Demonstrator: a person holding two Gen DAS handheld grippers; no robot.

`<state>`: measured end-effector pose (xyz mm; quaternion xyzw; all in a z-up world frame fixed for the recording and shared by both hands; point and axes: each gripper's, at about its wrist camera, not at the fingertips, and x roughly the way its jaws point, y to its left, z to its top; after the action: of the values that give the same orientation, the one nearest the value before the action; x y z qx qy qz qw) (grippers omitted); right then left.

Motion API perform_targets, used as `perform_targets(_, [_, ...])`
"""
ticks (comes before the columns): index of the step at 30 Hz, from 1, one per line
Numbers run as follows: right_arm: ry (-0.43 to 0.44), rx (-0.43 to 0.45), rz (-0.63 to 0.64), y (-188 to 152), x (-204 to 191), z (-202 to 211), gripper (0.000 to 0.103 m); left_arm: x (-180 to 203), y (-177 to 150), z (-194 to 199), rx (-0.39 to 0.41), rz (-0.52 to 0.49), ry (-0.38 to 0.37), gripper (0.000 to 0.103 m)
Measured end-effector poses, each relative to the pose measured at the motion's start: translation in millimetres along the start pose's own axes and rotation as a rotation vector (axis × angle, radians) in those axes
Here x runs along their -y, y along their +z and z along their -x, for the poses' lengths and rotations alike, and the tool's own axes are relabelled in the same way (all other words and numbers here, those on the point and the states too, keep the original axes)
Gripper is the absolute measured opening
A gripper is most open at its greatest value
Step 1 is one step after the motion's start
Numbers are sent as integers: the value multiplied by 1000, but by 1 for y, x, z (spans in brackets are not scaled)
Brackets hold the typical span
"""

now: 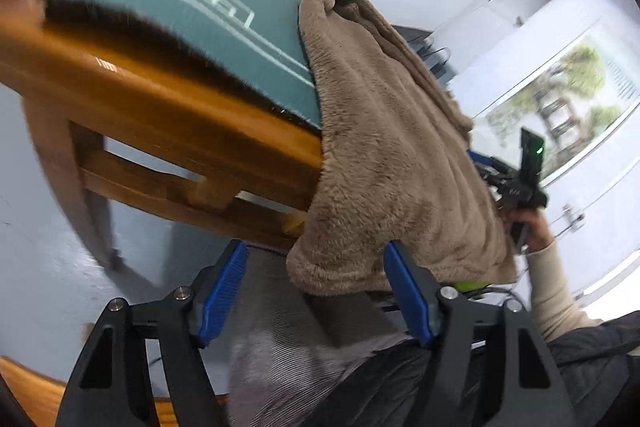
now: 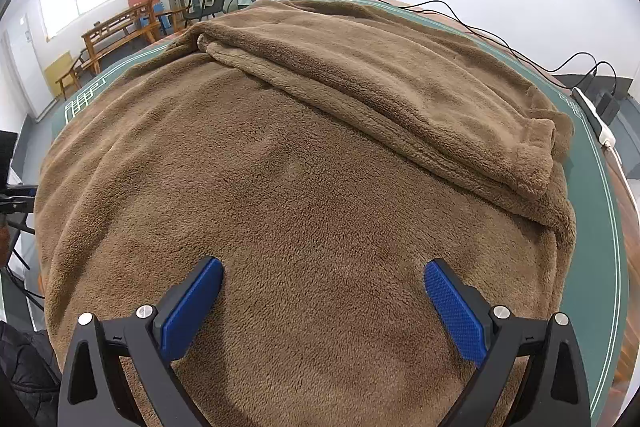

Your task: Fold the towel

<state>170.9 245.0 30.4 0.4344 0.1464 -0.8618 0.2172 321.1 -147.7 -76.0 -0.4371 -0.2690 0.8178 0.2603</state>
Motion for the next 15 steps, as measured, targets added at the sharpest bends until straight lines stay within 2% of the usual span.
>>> perform_targets(3, [0,0,0,0,1,0,102,-5,2,-6,23,0,-106,75])
perform_targets(6, [2,-1,-2,0,1,0,102,-3,4,-11,42,-33,-151,75])
perform_targets(9, [4,-2,-3,-1,1,0,102,2,4,-18,28,-61,-190,73])
perform_targets(13, [4,-2,-4,0,0,0,102,14,-2,-21,6,-105,-187,51])
perform_targets(15, [4,-2,-4,0,0,0,102,19,-4,-17,-7,-114,-187,29])
